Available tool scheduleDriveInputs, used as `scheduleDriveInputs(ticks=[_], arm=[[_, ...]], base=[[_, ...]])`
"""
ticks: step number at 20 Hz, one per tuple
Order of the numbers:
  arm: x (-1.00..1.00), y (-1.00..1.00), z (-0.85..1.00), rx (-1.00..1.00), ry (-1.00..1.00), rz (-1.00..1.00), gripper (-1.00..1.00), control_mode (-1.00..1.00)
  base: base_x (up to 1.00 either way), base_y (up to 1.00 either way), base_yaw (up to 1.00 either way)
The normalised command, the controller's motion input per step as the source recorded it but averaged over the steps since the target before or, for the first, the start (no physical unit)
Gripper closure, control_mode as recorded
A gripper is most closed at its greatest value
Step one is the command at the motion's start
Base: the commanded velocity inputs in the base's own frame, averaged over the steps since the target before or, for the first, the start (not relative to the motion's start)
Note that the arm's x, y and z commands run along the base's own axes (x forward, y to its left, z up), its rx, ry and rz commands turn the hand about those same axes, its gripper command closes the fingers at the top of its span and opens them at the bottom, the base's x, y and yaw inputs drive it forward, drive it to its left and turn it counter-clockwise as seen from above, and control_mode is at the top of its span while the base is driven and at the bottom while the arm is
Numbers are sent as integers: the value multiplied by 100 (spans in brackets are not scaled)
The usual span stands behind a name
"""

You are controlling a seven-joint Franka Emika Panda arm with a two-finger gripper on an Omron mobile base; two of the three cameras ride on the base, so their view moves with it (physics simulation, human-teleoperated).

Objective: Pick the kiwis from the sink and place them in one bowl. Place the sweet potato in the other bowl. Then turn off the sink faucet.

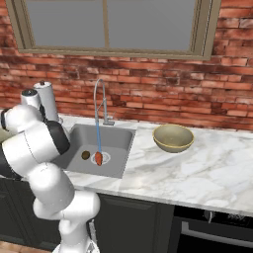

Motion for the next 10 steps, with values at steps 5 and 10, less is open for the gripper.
scheduleDriveInputs(ticks=[5, 10], arm=[[-3, -62, 19, 0, 3, -5, -100, -100], [0, -52, 18, 0, 11, 0, -100, -100]], base=[[0, 0, 0], [0, 0, 0]])
